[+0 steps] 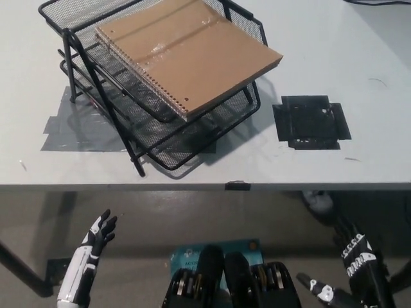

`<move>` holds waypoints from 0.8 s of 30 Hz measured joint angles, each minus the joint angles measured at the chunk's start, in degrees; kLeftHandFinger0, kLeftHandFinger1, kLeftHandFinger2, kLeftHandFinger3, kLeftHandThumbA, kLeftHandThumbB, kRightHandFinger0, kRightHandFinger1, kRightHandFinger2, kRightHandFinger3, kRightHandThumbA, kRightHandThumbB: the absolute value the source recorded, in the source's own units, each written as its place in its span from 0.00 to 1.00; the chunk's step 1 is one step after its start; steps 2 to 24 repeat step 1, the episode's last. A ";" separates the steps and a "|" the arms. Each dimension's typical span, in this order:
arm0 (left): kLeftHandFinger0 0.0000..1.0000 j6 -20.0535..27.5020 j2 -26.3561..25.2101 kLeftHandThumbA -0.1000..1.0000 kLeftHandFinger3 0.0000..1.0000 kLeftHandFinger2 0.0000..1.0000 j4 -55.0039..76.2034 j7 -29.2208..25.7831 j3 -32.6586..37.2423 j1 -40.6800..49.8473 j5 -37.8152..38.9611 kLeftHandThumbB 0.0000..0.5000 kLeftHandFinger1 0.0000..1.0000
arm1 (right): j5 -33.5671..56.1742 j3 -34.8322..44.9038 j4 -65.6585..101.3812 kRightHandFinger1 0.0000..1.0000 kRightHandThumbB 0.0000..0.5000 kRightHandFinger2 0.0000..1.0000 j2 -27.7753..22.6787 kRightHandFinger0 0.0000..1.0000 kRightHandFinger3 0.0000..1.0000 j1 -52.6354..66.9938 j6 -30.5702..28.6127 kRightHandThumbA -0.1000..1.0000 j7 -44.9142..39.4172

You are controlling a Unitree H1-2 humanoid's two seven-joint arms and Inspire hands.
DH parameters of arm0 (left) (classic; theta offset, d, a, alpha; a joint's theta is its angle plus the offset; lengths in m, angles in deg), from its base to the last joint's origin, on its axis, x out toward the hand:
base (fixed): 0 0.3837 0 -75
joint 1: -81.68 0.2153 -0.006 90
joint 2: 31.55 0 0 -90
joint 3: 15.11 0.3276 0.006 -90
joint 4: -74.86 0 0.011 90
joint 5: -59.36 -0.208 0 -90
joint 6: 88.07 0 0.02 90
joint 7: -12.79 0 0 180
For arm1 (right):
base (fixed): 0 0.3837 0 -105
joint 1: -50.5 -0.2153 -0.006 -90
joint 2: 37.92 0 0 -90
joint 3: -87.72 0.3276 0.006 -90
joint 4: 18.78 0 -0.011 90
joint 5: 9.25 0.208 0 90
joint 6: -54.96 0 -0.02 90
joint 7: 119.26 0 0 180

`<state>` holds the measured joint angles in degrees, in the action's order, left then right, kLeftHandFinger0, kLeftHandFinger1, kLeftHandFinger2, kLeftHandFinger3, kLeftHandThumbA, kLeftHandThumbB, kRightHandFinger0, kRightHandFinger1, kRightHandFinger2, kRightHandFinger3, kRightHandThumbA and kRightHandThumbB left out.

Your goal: A person hands a notebook to the robot and the robot grabs it with its right hand and places it in the file tray kept in the centre of the desk infront of it.

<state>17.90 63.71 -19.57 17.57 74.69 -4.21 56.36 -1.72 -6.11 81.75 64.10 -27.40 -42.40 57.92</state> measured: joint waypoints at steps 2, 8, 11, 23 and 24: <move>1.00 0.14 0.00 1.00 1.00 1.00 -0.01 0.07 0.03 0.07 0.20 0.89 1.00 | 0.19 0.05 -0.60 1.00 0.63 1.00 0.11 1.00 1.00 -0.02 -0.53 1.00 -0.03; 1.00 0.14 0.00 1.00 1.00 1.00 -0.01 0.07 0.03 0.07 0.20 0.89 1.00 | 0.19 0.05 -0.60 1.00 0.63 1.00 0.11 1.00 1.00 -0.02 -0.53 1.00 -0.03; 1.00 0.14 0.00 1.00 1.00 1.00 -0.01 0.07 0.03 0.07 0.20 0.89 1.00 | 0.19 0.05 -0.60 1.00 0.63 1.00 0.11 1.00 1.00 -0.02 -0.53 1.00 -0.03; 1.00 0.14 0.00 1.00 1.00 1.00 -0.01 0.07 0.03 0.07 0.20 0.89 1.00 | 0.19 0.05 -0.60 1.00 0.63 1.00 0.11 1.00 1.00 -0.02 -0.53 1.00 -0.03; 1.00 0.14 0.00 1.00 1.00 1.00 -0.01 0.07 0.03 0.07 0.20 0.89 1.00 | 0.19 0.05 -0.60 1.00 0.63 1.00 0.11 1.00 1.00 -0.02 -0.53 1.00 -0.03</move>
